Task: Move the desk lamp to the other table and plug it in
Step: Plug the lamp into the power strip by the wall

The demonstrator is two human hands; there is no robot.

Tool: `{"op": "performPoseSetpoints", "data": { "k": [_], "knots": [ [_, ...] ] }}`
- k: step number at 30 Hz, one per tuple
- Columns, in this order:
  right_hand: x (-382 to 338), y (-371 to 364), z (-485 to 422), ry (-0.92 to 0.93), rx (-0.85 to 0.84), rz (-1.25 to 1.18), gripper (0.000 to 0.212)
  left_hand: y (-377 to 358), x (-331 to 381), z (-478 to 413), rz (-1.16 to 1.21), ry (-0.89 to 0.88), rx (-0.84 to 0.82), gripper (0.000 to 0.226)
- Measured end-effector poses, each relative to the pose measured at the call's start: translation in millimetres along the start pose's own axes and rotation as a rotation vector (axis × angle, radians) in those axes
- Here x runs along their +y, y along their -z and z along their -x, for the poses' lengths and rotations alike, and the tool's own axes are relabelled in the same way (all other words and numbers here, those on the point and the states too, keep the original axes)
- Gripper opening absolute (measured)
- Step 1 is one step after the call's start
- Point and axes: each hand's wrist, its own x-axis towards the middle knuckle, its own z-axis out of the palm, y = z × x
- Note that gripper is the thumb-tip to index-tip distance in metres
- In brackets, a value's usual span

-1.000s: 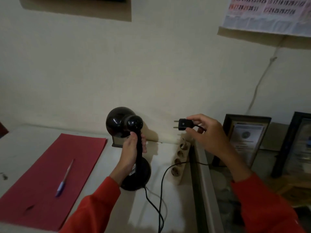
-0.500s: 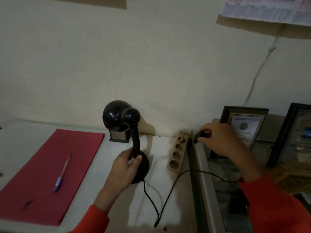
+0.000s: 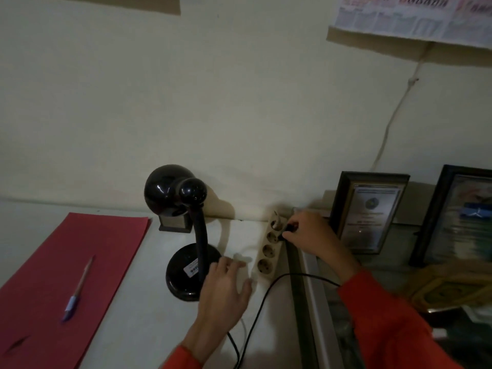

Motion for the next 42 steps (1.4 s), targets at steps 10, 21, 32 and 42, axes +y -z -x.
{"op": "performPoseSetpoints", "data": {
  "k": [10,21,32,42],
  "knots": [
    [0.2,-39.7,-21.2,-0.030,-0.104,0.043,0.031,-63.1,0.7,-59.9,0.008,-0.022,-0.316,0.056],
    [9.1,-62.7,-34.5,-0.017,-0.153,0.225,0.036,-74.8,-11.4,-60.9,0.109,-0.059,-0.276,0.062],
    [10.3,-59.4,-39.0,0.013,-0.216,0.154,0.030,-79.4,-20.7,-62.6,0.175,-0.043,-0.253,0.069],
    [5.1,-66.5,-37.7,-0.014,-0.254,0.192,0.033,-80.8,-22.0,-62.2,0.199,-0.043,-0.245,0.069]
  ]
}}
